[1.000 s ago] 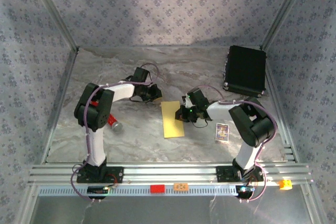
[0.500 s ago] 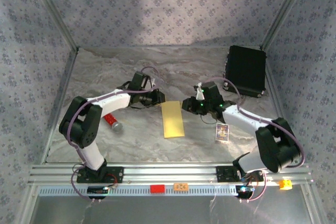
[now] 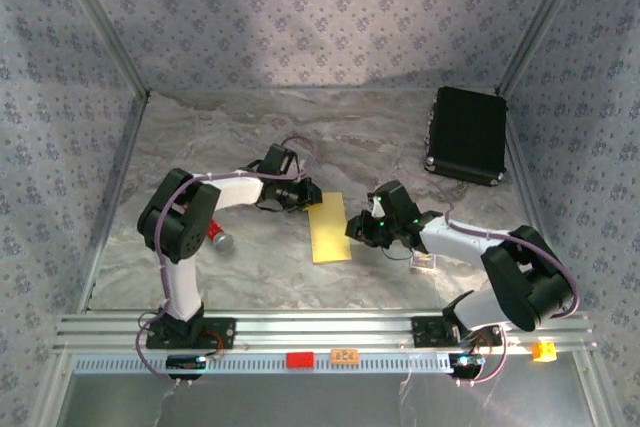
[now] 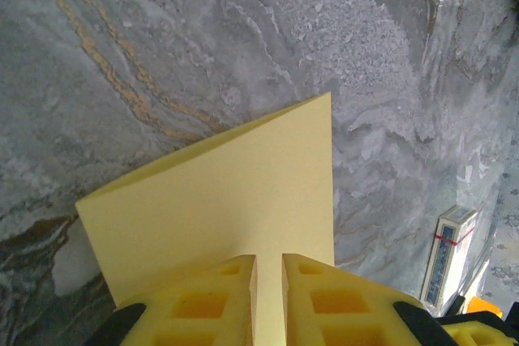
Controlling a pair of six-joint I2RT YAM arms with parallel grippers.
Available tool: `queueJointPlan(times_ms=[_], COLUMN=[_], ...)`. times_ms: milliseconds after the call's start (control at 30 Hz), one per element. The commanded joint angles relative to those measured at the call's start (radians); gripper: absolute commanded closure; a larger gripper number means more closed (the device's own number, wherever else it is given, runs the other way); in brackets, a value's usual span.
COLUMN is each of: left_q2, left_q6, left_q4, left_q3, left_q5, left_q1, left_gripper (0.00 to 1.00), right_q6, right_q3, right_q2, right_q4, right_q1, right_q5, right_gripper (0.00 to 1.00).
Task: Fold a paper plane with a square sheet of paper (pick it up from the middle)
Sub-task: Fold the triangle a second time at the center of the table.
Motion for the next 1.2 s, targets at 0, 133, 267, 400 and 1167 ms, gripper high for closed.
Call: queueJointPlan(times_ms=[0, 133, 267, 400, 1167], left_q2=[0.032, 0.05, 0.052, 0.052, 0.059], left_q6=[0.008, 0.03, 0.021, 0.01, 0.007], left_q4=[0.023, -0.001, 0.035, 0.068, 0.08], left_q3=[0.035, 0.018, -0.048, -0.094, -0.077], left_q5=[0.024, 0.002, -0.009, -0.006, 0.017], left_q1=[0.009, 0.011, 0.021, 0.028, 0.023], left_gripper=[0.86, 0.87, 0.87, 0.87, 0.87], right_q6=[0.038, 0.073, 0.093, 0.099, 0.134], right_q3=[-0.02, -0.04, -0.06, -0.066, -0.063], right_q2=[0.005, 0.023, 0.021, 0.009, 0.144], right_q4=[0.016, 0.042, 0.049, 0.028, 0.331], right_q1=[0.012, 0.033, 0.036, 0.037, 0.015], right_q5=[0.008, -0.008, -0.007, -0.005, -0.131], right_gripper=[0.77, 0.75, 0.71, 0.64, 0.63])
